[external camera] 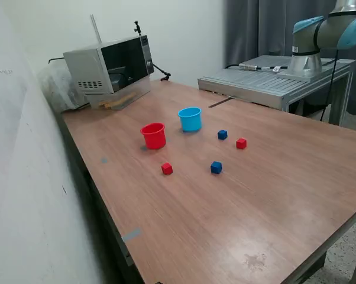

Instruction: Place red objects in the red bin, and blue objects in the blue bin.

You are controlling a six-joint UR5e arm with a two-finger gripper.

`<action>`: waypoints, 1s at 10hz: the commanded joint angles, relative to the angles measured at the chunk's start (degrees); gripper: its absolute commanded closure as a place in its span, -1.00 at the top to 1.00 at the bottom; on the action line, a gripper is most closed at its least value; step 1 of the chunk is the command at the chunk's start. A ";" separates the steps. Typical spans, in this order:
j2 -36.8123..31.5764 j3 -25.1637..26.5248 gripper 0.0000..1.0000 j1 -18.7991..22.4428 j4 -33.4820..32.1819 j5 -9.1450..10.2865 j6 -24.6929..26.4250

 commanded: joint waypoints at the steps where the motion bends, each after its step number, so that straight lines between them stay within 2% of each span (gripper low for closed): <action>1: 0.78 -0.51 1.00 -0.89 -8.53 -0.26 0.35; 3: 6.29 -1.48 1.00 -1.24 -10.77 0.26 0.43; 4: 9.02 -1.13 1.00 -1.25 -13.99 0.26 0.43; 5: 12.09 -0.61 1.00 -1.33 -18.03 1.05 0.26; 6: 15.34 0.53 1.00 -3.25 -21.55 2.71 0.00; 7: 20.42 3.06 1.00 -5.10 -28.11 4.38 -0.35; 8: 25.61 4.83 1.00 -5.46 -33.05 4.39 -0.79; 10: 35.89 7.48 1.00 -9.31 -41.59 4.39 -3.77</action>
